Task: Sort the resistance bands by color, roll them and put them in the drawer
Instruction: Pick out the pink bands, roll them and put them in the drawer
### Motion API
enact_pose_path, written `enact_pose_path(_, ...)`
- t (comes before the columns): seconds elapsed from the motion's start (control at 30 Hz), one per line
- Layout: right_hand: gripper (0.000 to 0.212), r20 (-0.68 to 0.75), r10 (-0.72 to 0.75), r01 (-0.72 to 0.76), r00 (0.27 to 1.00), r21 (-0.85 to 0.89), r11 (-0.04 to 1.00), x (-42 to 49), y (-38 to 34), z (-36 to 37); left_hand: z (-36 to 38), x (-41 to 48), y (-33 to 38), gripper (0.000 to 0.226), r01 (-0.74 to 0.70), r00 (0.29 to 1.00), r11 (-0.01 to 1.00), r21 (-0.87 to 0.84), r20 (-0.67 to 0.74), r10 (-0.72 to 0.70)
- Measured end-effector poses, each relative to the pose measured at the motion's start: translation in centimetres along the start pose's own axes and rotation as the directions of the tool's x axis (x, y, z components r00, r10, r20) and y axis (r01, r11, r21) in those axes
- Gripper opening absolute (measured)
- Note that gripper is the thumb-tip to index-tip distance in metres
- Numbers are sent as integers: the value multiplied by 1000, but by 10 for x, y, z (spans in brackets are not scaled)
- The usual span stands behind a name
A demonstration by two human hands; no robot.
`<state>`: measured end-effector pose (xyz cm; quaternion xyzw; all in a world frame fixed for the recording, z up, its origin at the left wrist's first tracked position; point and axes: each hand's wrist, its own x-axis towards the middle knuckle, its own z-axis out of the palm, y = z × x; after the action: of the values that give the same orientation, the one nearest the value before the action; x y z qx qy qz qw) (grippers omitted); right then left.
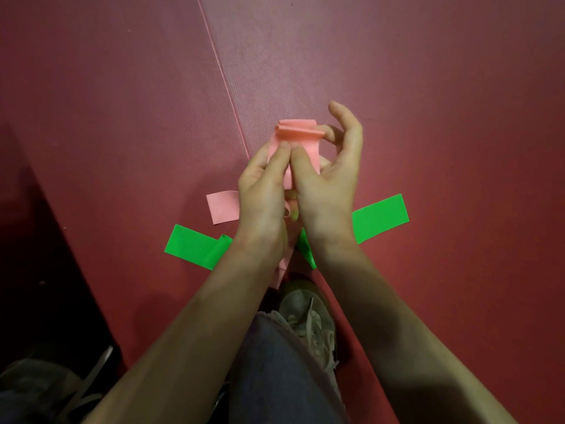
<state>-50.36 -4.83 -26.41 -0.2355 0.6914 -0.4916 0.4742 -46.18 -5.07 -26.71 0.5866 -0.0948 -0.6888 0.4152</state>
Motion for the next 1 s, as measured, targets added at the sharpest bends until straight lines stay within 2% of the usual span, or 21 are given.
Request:
enact_pose_path(0.23, 54, -3, 27, -27, 1000, 61, 998, 3, 1, -5, 0, 1, 7, 16, -15, 999, 999, -51, 48, 17)
enact_pose_path(0.3, 47, 6, 43, -44, 999, 53, 998, 6, 2, -9, -1, 6, 10, 19, -56, 998, 997, -48, 37, 58)
enact_pose_path(0.37, 30, 55, 80, -82, 995, 37, 996, 9, 4, -13, -3, 10, 15, 21, -110, 993, 992, -63, 27, 111)
enact_pose_path(0.43, 9, 161, 110, -100, 981, -69, 993, 14, 11, -21, -2, 12, 20, 21, -151, 988, 985, -84, 30, 154)
enact_pose_path(0.53, 49, 338, 142, -14, 930, -355, 935, 18, 26, -34, -4, 16, 26, 22, -199, 979, 978, -61, 31, 201)
enact_pose_path(0.57, 50, 386, 157, 42, 909, -459, 887, 19, 30, -39, -4, 18, 28, 22, -210, 977, 977, -49, 30, 211)
enact_pose_path(0.63, 30, 447, 177, 176, 877, -640, 748, 18, 33, -48, -7, 22, 30, 22, -227, 974, 974, -17, 22, 227)
enact_pose_path(0.7, 24, 504, 171, 299, 846, -715, 631, 18, 34, -53, -8, 23, 30, 24, -235, 972, 972, 4, 26, 235)
enact_pose_path(0.77, 21, 552, 155, 354, 819, -699, 622, 13, 34, -50, -9, 23, 31, 27, -249, 968, 968, 1, 36, 249)
enact_pose_path(0.83, 19, 573, 209, 252, 793, -621, 742, 7, 34, -44, -10, 24, 34, 27, -268, 962, 963, -9, 47, 268)
enact_pose_path(0.9, 18, 602, 305, 3, 738, -455, 890, -2, 35, -38, -12, 25, 36, 26, -278, 959, 961, -5, 61, 277)
enact_pose_path(0.93, 13, 627, 336, -140, 703, -341, 930, -7, 34, -34, -13, 25, 36, 25, -277, 959, 961, 2, 69, 276)
enact_pose_path(1.0, 8, 674, 383, -349, 632, -194, 917, -14, 33, -27, -15, 26, 37, 23, -275, 958, 961, 15, 88, 273)
